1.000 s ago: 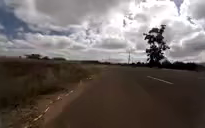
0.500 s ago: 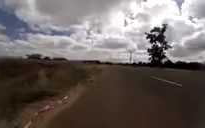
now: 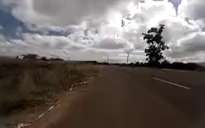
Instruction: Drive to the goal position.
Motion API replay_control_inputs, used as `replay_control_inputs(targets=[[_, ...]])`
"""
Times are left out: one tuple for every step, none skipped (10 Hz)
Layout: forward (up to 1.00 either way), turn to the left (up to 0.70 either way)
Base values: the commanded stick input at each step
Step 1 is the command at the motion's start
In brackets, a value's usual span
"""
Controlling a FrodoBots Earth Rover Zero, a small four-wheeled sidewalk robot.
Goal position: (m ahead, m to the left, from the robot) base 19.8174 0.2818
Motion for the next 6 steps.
replay_control_inputs(targets=[[0.85,0.00],[0.85,0.00],[0.85,0.00],[0.85,0.00],[0.85,0.00],[0.85,-0.02]])
